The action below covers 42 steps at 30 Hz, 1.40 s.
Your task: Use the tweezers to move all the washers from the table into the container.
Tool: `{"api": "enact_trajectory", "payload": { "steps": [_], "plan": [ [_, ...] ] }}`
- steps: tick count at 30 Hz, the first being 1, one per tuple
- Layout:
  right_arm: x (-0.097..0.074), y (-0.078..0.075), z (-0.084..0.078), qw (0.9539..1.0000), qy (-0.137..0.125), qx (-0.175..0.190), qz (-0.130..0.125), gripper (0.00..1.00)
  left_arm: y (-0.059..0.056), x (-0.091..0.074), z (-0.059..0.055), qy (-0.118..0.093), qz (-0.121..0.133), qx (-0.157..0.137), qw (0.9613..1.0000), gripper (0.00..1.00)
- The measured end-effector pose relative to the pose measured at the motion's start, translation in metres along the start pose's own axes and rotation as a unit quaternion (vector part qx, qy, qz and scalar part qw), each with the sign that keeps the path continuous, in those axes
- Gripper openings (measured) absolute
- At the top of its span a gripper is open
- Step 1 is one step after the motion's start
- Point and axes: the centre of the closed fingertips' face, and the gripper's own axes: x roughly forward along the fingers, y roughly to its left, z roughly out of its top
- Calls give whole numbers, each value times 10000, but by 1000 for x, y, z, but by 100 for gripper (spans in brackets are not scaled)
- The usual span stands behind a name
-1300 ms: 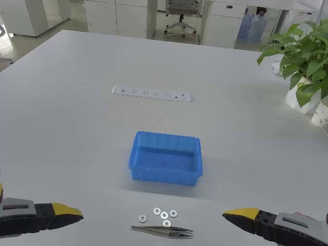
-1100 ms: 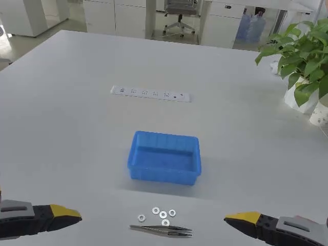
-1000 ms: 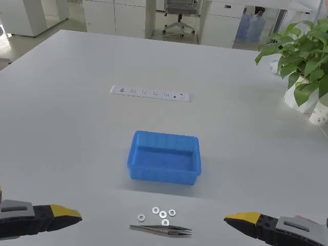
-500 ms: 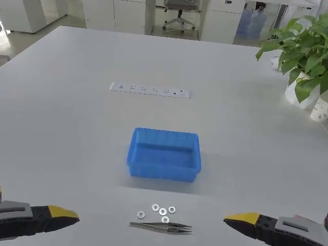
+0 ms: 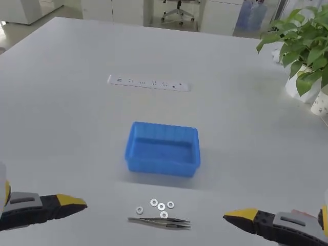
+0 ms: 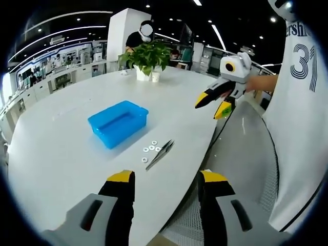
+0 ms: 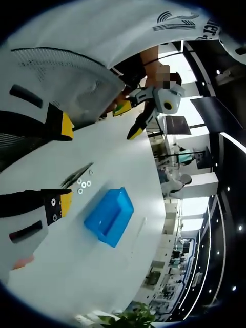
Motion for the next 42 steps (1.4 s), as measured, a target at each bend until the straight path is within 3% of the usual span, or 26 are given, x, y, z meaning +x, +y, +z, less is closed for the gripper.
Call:
{"api": "enact_trajectory", "payload": {
  "steps": [3,8,14,16,18,19,20,21,23,24,32,36,38,39,42],
  "plan": [
    [3,-3,-4,9998,129,-132,7,38,2,3,17,-494,-10,-115,9987,54],
    [10,-9,-6,9992,305,-249,23,38,12,20,6,-156,0,38,9999,53],
    [23,-14,-7,9976,512,-440,119,39,17,46,-1,-141,-231,14,9996,53],
    [26,-16,-7,9972,546,-484,134,39,18,55,0,-364,-321,17,9988,53],
    [30,-20,-7,9972,557,-479,121,39,23,62,-9,-217,-290,202,9991,47],
    [33,-22,-9,9964,629,-559,89,39,28,65,-18,40,-204,491,9986,42],
    [35,-24,-11,9953,703,-655,73,39,27,67,-22,153,-240,580,9979,39],
    [36,-26,-15,9931,836,-816,80,39,23,69,-25,193,-409,569,9974,37],
    [45,-25,-17,9924,863,-863,139,39,16,75,-27,202,-672,332,9970,41],
    [49,-25,-18,9913,940,-897,189,39,19,79,-28,199,-636,399,9970,43],
    [84,-25,-28,9786,1356,-1469,499,39,33,97,-40,541,-615,574,9950,41],
    [98,-28,-32,9734,1523,-1606,586,37,37,103,-40,651,-640,650,9937,38],
    [101,-31,-39,9663,1783,-1735,662,30,38,104,-41,744,-698,577,9931,38],
    [101,-33,-46,9607,2035,-1754,699,26,35,105,-42,807,-794,493,9923,38],
    [109,-32,-53,9531,2167,-1952,814,25,35,109,-43,904,-800,654,9905,36]
  ]
}}
